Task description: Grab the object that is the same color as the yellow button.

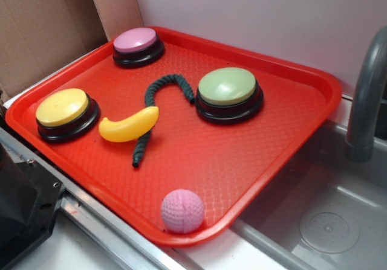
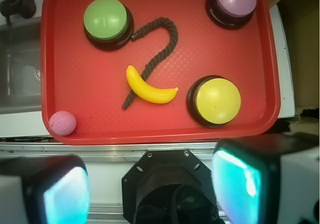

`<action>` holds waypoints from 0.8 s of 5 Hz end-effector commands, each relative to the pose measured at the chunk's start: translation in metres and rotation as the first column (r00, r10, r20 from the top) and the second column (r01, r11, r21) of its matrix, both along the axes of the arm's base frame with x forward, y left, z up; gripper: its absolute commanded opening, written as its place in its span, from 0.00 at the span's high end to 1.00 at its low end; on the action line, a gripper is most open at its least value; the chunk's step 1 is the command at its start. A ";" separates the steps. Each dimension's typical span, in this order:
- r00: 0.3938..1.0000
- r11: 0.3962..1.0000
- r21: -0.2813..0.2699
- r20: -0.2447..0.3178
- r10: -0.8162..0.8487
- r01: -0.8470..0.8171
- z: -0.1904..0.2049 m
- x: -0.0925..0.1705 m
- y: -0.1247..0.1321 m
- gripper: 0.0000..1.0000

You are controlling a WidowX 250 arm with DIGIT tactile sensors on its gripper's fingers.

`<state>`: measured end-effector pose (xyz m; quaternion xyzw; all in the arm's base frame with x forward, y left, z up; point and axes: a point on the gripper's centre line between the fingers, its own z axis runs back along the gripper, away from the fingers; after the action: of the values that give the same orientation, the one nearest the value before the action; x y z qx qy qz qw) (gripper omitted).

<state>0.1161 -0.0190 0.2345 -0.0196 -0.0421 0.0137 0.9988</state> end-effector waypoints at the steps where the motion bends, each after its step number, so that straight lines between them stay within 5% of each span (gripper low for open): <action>1: 1.000 1.000 0.000 0.000 0.000 0.000 0.000 0.000 0.000 0.00; 2: 0.988 0.982 0.120 0.032 -0.149 0.145 -0.023 0.017 -0.010 0.00; 4: 0.937 0.923 0.237 0.105 -0.333 0.302 -0.083 0.048 -0.025 0.00</action>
<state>0.1604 -0.0410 0.1396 0.0842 -0.0948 -0.1506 0.9804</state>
